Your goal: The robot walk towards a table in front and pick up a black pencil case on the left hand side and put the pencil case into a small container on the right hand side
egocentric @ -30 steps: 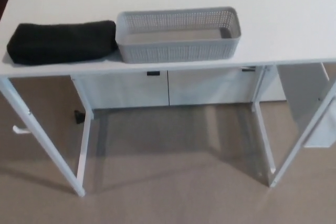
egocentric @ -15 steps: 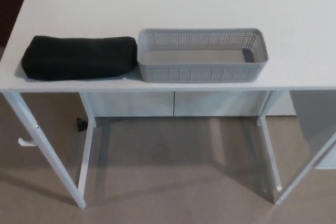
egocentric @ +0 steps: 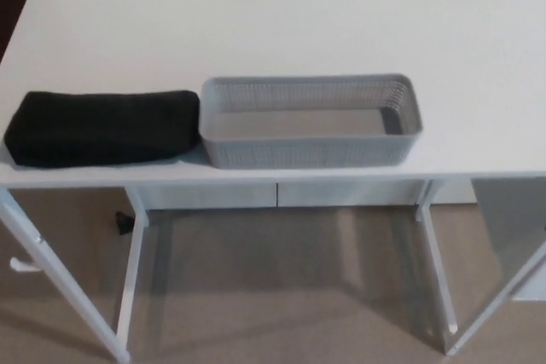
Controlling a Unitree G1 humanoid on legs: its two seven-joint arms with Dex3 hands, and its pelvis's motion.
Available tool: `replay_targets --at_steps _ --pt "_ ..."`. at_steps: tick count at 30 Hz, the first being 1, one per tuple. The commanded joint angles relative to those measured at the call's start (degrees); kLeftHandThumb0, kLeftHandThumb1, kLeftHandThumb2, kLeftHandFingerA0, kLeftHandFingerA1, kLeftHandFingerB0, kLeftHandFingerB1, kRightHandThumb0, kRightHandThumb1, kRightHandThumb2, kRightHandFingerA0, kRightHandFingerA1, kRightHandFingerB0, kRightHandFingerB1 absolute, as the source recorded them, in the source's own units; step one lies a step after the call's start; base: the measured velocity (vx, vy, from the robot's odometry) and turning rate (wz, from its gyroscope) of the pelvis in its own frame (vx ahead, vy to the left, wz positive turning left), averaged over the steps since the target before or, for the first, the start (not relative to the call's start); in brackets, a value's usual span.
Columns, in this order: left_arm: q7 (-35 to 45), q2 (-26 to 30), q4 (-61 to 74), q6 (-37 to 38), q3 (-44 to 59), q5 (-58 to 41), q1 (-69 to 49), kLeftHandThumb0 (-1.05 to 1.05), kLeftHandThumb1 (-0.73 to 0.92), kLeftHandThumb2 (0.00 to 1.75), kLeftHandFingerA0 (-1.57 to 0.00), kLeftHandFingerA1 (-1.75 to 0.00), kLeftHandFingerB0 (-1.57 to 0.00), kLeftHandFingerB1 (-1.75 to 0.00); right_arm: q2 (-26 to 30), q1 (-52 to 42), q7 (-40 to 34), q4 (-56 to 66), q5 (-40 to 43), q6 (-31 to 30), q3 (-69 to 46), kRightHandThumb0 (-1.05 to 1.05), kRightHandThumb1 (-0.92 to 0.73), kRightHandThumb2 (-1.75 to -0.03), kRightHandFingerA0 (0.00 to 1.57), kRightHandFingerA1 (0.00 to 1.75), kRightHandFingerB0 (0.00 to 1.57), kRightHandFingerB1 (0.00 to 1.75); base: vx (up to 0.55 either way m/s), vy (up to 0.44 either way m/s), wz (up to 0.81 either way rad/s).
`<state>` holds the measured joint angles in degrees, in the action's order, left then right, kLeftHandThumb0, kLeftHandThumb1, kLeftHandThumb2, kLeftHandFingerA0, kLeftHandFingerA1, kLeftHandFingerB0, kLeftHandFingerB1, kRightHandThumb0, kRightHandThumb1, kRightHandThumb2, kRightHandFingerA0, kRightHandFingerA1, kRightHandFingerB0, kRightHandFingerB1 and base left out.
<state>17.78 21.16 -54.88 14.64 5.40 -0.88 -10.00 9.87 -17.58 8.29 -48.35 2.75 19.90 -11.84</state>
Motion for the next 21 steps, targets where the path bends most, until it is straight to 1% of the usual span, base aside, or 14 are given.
replay_targets --at_steps 1,2,6,10,15,18,21 --pt "0.11 0.58 -0.94 1.04 0.50 0.04 1.07 -0.21 0.60 0.58 -0.50 -0.48 -0.40 -0.35 0.62 0.16 -0.17 -0.28 0.24 0.34 -0.01 -0.33 -0.58 -0.71 0.54 0.55 0.35 0.44 0.22 0.476 -0.29" --pt "0.05 0.59 -0.92 0.86 0.35 0.22 1.12 -0.21 0.59 0.58 -0.49 -0.47 -0.38 -0.35 0.61 0.04 -0.22 0.01 0.19 0.00 0.05 -0.26 -0.68 -0.61 0.59 0.49 0.39 0.38 0.20 0.463 -0.19" --pt "-0.03 1.01 -1.26 2.11 -0.41 1.08 1.20 -0.22 0.59 0.57 -0.49 -0.48 -0.39 -0.36 0.45 -0.64 -0.15 1.32 0.22 -0.33 0.16 -0.25 -0.68 -0.60 0.58 0.49 0.38 0.38 0.17 0.095 0.03" --pt "-1.01 1.22 -0.77 1.91 -0.81 1.61 0.64 -0.25 0.58 0.58 -0.51 -0.46 -0.40 -0.36 0.64 -0.73 -1.39 1.45 -1.29 -0.59 1.01 -0.26 -0.68 -0.60 0.57 0.48 0.38 0.38 0.18 -0.042 0.09" --pt "-1.19 1.59 0.20 1.52 -1.61 2.29 0.55 -0.25 0.59 0.58 -0.51 -0.45 -0.38 -0.35 0.86 -0.55 -1.56 1.74 -1.34 -0.70 1.28 -0.26 -0.68 -0.60 0.57 0.48 0.38 0.37 0.13 -0.170 0.13" --pt "-1.87 1.60 0.18 1.44 -2.03 2.56 1.28 -0.24 0.59 0.58 -0.53 -0.46 -0.40 -0.36 1.16 -0.09 -1.48 2.05 -1.29 -0.94 1.58 -0.25 -0.69 -0.61 0.59 0.50 0.38 0.38 0.14 -0.393 0.16" --pt "-0.47 1.44 -0.71 1.17 -1.48 1.48 2.23 -0.24 0.60 0.58 -0.51 -0.47 -0.40 -0.36 1.45 1.04 -1.54 0.03 -1.29 -0.03 1.71 -0.27 -0.68 -0.60 0.59 0.49 0.39 0.38 0.08 -0.145 0.01"
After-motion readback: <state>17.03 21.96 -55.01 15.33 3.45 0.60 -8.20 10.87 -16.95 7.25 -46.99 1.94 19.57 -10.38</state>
